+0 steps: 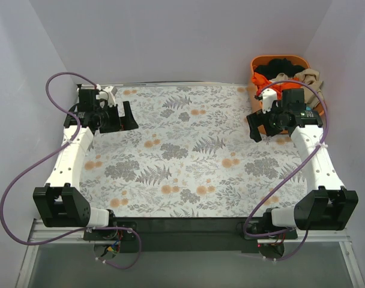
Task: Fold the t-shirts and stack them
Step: Grab the tshirt from the pile
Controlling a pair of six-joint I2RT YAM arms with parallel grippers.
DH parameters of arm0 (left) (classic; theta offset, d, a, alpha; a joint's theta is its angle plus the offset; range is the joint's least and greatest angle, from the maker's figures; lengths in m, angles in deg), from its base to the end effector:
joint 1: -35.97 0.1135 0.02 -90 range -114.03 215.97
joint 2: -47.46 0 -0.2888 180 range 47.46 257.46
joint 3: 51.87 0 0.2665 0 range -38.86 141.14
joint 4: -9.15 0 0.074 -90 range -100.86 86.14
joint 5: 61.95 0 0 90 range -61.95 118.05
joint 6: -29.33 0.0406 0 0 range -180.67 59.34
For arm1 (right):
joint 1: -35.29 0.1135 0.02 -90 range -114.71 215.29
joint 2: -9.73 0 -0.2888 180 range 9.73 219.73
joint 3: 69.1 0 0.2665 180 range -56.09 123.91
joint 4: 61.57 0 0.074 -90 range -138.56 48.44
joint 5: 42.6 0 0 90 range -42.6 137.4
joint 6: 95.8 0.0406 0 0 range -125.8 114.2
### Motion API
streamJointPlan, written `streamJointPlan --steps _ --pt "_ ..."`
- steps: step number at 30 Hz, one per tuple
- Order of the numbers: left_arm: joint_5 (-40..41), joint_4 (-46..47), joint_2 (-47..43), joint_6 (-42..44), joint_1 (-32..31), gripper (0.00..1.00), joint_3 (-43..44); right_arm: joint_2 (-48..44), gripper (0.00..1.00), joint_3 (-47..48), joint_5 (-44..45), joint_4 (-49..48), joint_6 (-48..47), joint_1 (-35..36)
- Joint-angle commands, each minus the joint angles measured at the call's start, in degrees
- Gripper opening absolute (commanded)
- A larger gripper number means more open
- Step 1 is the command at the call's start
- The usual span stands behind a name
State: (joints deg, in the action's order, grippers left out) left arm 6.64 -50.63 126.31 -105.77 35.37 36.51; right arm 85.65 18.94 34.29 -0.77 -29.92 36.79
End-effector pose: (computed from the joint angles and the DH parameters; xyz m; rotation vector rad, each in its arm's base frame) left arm 0.2983 -0.0179 0.3550 -0.7977 2.4062 -0.7956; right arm 0.2849 0.0167 0.3643 -0.6312 2.3085 0.0926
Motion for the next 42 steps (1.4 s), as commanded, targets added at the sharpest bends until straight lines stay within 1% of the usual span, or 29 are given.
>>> streamJointPlan --steps 1,7,10,11,12,14,15,16,17,19,21,22,23,25,26,28,33,35,39,40,41,42 --pt "-3.9 -1.6 -1.2 3.8 0.0 0.98 0.3 -0.8 0.98 2.7 1.2 -2.6 1.0 -0.3" --pt "-5.2 -1.1 -1.1 4.2 0.0 0.98 0.3 -0.1 0.98 4.8 0.9 -2.6 0.2 -0.3" --pt "-5.0 -0.9 -0.4 3.7 0.0 0.98 1.3 2.1 0.98 8.5 2.4 -2.6 0.8 -0.6" --pt "-4.9 -0.8 -0.2 3.5 0.0 0.98 1.6 3.8 0.98 11.4 2.6 -2.8 0.9 -1.0" --pt "-4.8 -0.8 0.3 3.4 0.0 0.98 2.4 4.9 0.98 13.2 2.6 -2.8 1.1 -3.2" --pt "-5.0 -0.4 0.8 3.1 0.0 0.98 3.3 9.2 0.98 17.7 0.3 -2.8 1.7 -6.1" --pt "-4.9 -0.2 1.1 2.7 0.0 0.98 3.8 10.8 0.98 21.8 -0.8 -2.6 3.0 -9.4" --pt "-4.8 0.6 1.4 2.6 0.0 0.98 3.9 12.7 0.98 23.9 -2.8 -2.5 3.7 -10.7" --pt "-4.6 1.1 1.5 2.4 0.0 0.98 4.1 16.1 0.98 25.6 -3.4 -2.4 4.3 -11.7" --pt "-4.7 2.7 1.6 2.0 0.0 0.98 3.8 19.2 0.98 29.8 -2.4 -2.9 5.0 -13.1" --pt "-5.6 3.4 2.1 1.2 0.0 0.98 3.9 24.6 0.98 33.4 -2.7 -3.2 5.3 -14.7" --pt "-6.8 3.9 2.4 0.9 0.0 0.98 3.8 26.7 0.96 37.4 -2.8 -3.2 6.4 -15.2" --pt "-7.3 4.0 2.7 0.5 0.0 0.98 3.9 31.1 0.95 39.9 -2.7 -3.2 6.9 -15.8" --pt "-8.6 4.0 3.6 -0.2 0.0 0.98 3.8 35.3 0.91 46.0 -2.5 -3.1 8.0 -17.1" --pt "-8.6 4.1 3.9 -0.2 0.0 0.98 3.4 38.7 0.89 47.2 -2.2 -3.1 7.7 -17.2" --pt "-8.4 4.3 4.2 0.0 0.0 0.98 2.2 42.3 0.86 49.4 -0.6 -4.4 7.2 -17.2" --pt "-7.3 4.3 4.8 0.6 0.0 0.98 0.5 47.2 0.81 51.3 2.1 -10.7 7.1 -17.3" --pt "-7.1 4.6 5.0 0.8 0.0 0.98 0.0 49.1 0.75 51.8 2.3 -12.3 7.0 -17.3" --pt "-6.8 4.8 6.1 0.6 0.0 0.98 -1.1 52.3 0.72 53.9 4.7 -15.8 6.3 -17.3" --pt "-6.7 4.8 6.3 0.5 0.0 0.98 -1.4 53.0 0.67 54.2 6.1 -16.1 6.3 -17.3" --pt "-6.7 4.8 6.5 0.5 0.0 0.98 -1.5 54.1 0.66 54.4 6.5 -16.5 6.3 -17.3" --pt "-6.7 4.9 6.8 0.5 0.0 0.98 -1.6 54.4 0.62 54.6 6.6 -17.0 6.2 -17.3"
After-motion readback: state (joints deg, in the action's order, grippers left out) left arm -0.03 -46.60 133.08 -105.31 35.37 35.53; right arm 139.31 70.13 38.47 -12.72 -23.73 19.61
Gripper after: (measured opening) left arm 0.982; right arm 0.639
